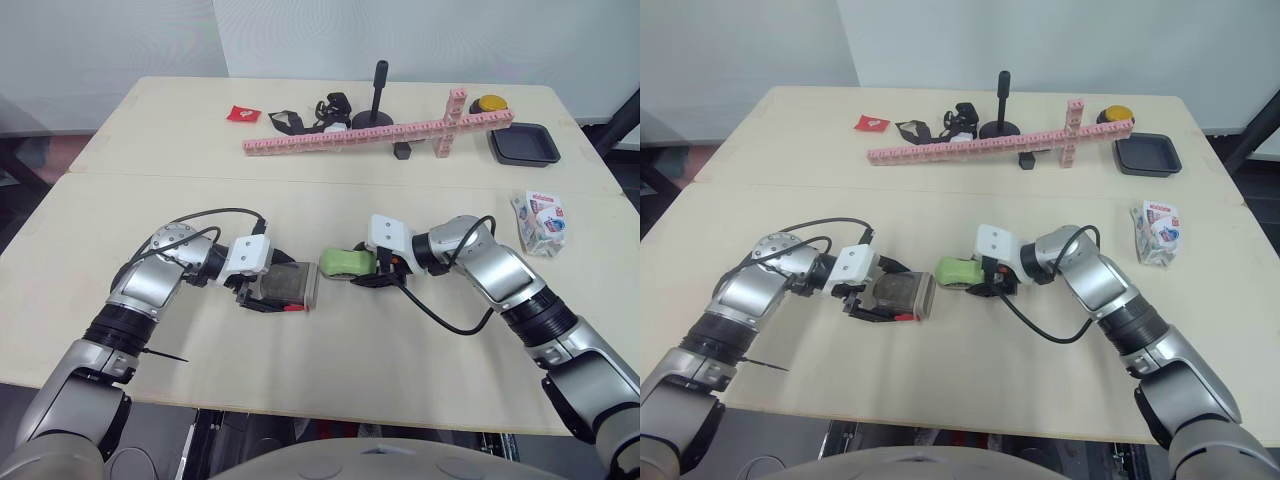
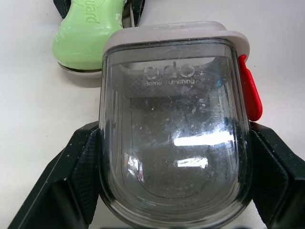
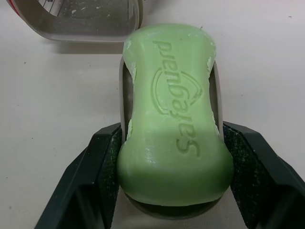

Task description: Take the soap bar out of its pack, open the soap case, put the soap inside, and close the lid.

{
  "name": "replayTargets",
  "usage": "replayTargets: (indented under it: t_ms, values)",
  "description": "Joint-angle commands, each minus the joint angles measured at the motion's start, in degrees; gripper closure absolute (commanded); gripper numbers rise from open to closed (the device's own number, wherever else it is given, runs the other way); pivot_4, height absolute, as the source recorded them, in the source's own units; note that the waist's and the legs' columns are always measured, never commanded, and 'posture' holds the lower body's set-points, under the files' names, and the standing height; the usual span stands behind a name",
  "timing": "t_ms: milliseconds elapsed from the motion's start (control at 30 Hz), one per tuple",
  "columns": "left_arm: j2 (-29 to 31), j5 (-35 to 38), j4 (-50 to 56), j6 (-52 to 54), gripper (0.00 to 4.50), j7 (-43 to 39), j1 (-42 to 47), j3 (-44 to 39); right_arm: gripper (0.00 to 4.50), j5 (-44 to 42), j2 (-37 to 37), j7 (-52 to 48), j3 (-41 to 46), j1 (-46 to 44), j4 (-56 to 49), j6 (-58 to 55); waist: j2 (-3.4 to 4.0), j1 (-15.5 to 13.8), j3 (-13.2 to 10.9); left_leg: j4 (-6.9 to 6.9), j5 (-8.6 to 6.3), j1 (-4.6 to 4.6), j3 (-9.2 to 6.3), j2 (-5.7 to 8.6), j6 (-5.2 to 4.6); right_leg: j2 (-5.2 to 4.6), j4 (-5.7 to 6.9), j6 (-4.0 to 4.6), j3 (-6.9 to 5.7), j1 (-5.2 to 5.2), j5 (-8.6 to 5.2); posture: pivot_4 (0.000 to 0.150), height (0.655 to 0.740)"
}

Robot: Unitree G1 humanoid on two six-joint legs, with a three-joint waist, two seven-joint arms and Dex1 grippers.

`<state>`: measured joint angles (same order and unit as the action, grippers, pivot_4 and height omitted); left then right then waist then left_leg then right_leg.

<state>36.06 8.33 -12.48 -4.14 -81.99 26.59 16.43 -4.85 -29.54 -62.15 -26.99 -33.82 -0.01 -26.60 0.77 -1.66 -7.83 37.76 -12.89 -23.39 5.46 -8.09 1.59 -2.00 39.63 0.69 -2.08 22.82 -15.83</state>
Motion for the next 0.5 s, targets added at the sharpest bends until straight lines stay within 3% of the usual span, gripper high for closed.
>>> replayTargets:
  t_ms: [33,500]
  values:
    - [0.8,0.0,0.9,-0.5,1.02,0.1,0.7,-0.7,1.9,0.2,-0.4,-0.8,0.3,0.5,-1.0,-0.2,0.0,0.0,0.0,0.0,0.0,0.0,0.0,0.0,0.0,0.0,0.0,0.0,0.0,0.0,0.0,0.15,0.733]
    - [-0.3,0.6,-1.5,-0.6,1.02,1.7,2.1,-1.5,1.9,-3.5,-8.0,-5.9,3.7,-0.1,-13.6,-6.4,0.01,-0.2,0.0,0.0,0.0,-0.03,0.01,-0.01,0.0,0.0,0.02,-0.12,0.0,0.04,0.07,0.15,0.733]
